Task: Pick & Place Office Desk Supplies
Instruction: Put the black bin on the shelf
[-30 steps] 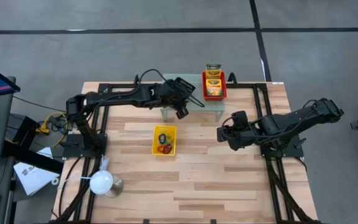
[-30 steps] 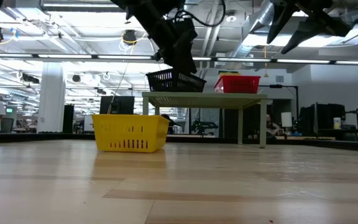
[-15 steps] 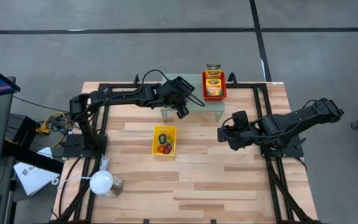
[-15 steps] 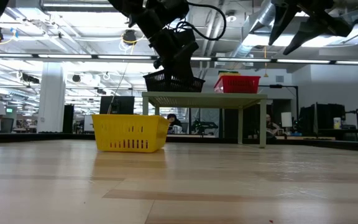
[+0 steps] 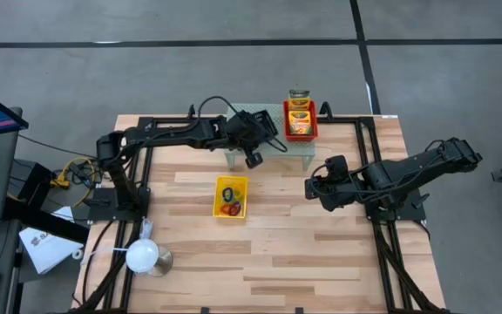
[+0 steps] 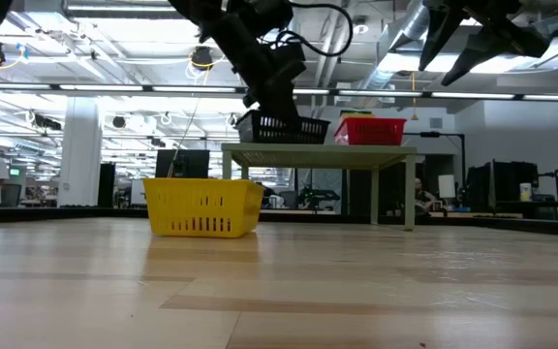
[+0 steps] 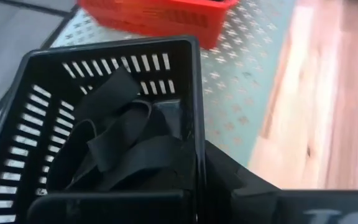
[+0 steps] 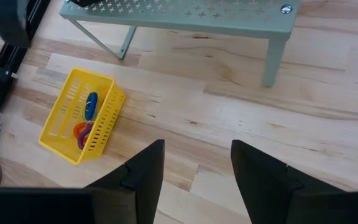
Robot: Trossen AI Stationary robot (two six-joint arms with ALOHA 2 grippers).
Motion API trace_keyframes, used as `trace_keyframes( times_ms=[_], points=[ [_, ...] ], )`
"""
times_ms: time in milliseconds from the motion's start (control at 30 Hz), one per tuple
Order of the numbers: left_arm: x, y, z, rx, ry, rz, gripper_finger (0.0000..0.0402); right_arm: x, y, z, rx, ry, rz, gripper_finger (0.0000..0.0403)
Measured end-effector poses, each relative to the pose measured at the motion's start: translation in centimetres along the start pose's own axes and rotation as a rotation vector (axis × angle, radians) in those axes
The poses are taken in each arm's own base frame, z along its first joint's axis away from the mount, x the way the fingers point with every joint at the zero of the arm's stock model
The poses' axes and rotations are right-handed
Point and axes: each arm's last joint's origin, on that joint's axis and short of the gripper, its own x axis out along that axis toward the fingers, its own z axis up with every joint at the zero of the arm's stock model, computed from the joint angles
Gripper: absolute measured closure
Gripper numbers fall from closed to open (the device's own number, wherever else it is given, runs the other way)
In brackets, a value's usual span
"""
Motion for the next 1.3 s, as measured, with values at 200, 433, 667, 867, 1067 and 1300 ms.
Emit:
trace_keyframes(
  times_ms=[200,433,667,867,1067,1300],
  points=[
    [-0.9,0.1,0.0,0.210,0.013,-0.041,0.0398,-0.1,0.0,-0.2,0.002,0.003,0.005,0.0220],
    [-1.4,2.5,0.0,0.279,0.006,-0.063,0.0399,-0.3,0.0,-0.4,0.012,0.008,0.003,0.0220],
    [-2.1,4.7,1.1,0.302,-0.058,-0.105,0.0399,-0.2,-0.1,-0.3,0.012,0.007,-0.003,0.0220],
    [-2.9,7.3,1.6,0.354,-0.080,-0.144,0.0399,0.0,-0.3,0.0,0.016,0.009,-0.029,0.0220],
    [-3.2,9.3,1.7,0.380,-0.118,-0.170,0.0399,0.3,-0.4,0.4,0.024,0.015,-0.049,0.0220],
    [-2.8,10.3,1.9,0.404,-0.168,-0.168,0.0399,0.7,-0.7,0.9,0.034,0.012,-0.084,0.0220]
  ],
)
